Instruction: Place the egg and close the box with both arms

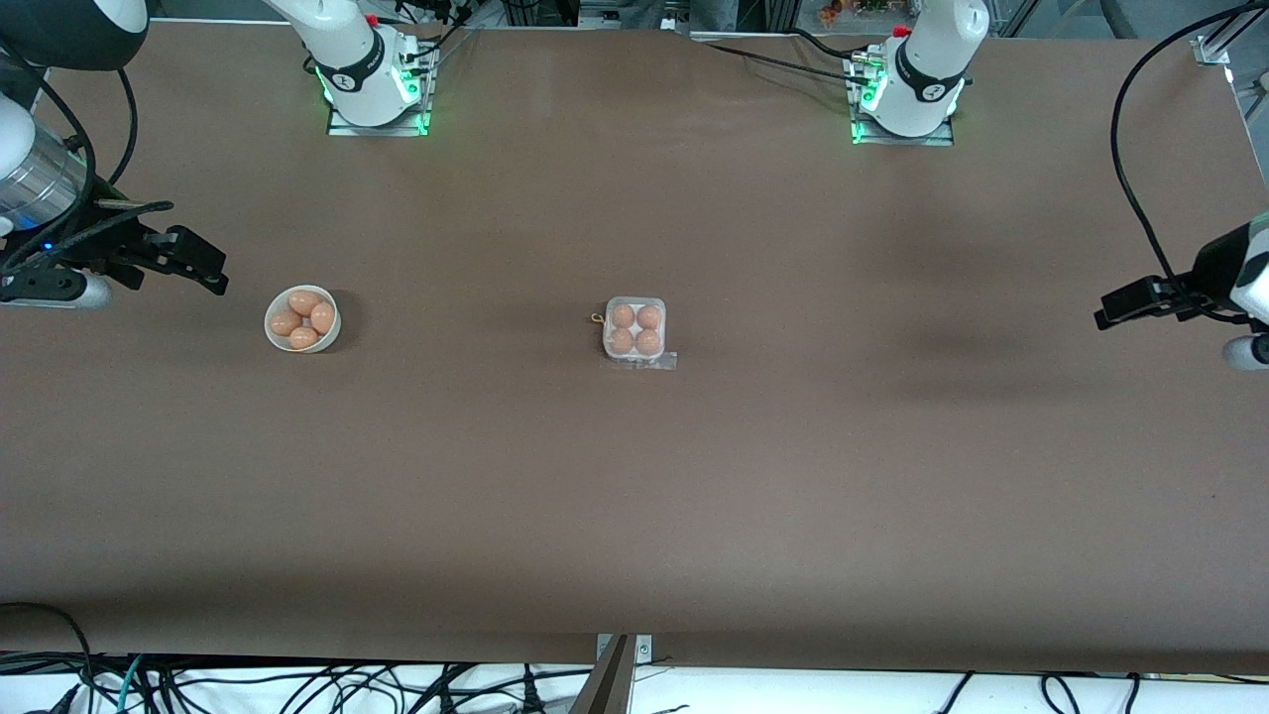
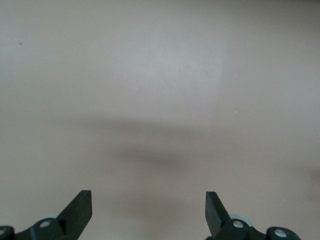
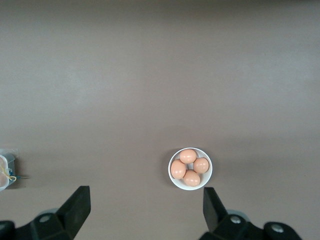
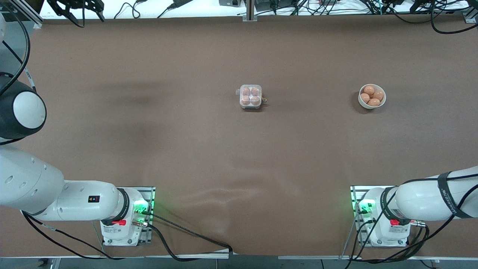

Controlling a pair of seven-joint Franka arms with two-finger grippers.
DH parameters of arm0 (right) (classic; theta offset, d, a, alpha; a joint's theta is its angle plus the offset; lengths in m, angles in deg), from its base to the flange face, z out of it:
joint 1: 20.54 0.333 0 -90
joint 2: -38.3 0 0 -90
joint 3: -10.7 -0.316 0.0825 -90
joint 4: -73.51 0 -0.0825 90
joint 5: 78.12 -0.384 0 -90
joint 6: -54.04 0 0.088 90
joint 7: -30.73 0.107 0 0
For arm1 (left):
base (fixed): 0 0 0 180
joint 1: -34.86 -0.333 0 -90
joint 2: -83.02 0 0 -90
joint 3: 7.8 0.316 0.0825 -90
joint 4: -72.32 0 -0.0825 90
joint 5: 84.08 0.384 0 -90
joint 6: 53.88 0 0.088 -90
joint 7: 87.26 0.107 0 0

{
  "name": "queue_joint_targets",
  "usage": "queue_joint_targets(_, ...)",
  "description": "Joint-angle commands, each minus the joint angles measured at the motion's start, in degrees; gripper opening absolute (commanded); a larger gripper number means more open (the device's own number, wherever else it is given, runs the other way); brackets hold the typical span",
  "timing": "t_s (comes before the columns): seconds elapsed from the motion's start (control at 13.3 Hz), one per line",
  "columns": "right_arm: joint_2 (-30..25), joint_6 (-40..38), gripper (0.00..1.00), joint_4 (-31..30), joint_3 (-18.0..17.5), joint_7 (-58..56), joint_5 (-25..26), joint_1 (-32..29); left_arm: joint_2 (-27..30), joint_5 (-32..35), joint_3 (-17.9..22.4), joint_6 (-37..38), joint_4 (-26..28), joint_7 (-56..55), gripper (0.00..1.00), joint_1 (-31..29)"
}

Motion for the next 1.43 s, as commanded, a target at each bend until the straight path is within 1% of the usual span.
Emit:
queue_joint_targets(0.0,-0.1,0.1,1.00,0.3,-0.6,-0.8,0.3,-0.7,2.8,-0.8,-0.2,-2.0,4.4,1.1,1.00,0.8)
queue_joint_targets(0.38,-0.1,-0.1,1.00,0.3,-0.6,-0.8,0.2,-0.7,3.2,-0.2,-0.3,-7.5,9.1,1.2,1.00,1.3)
queue_joint_targets(0.53,-0.1,-0.1,1.00,0.3,-0.6,-0.8,0.2,-0.7,3.2,-0.1,-0.4,-9.1,9.2,1.2,1.00,1.3)
queue_joint_targets(1.05,-0.1,-0.1,1.00,0.3,-0.6,-0.8,0.3,-0.7,2.6,0.3,-1.7,-8.1,6.9,0.8,1.00,1.4)
queue_joint_targets(1.2,-0.1,-0.2,1.00,0.3,-0.6,-0.8,0.3,-0.7,2.5,5.3,-2.3,-8.1,6.5,0.7,1.00,1.5)
queue_joint_targets(1.35,-0.1,-0.2,1.00,0.3,-0.6,-0.8,0.3,-0.7,2.5,5.4,-3.1,-8.1,6.3,0.6,1.00,1.4)
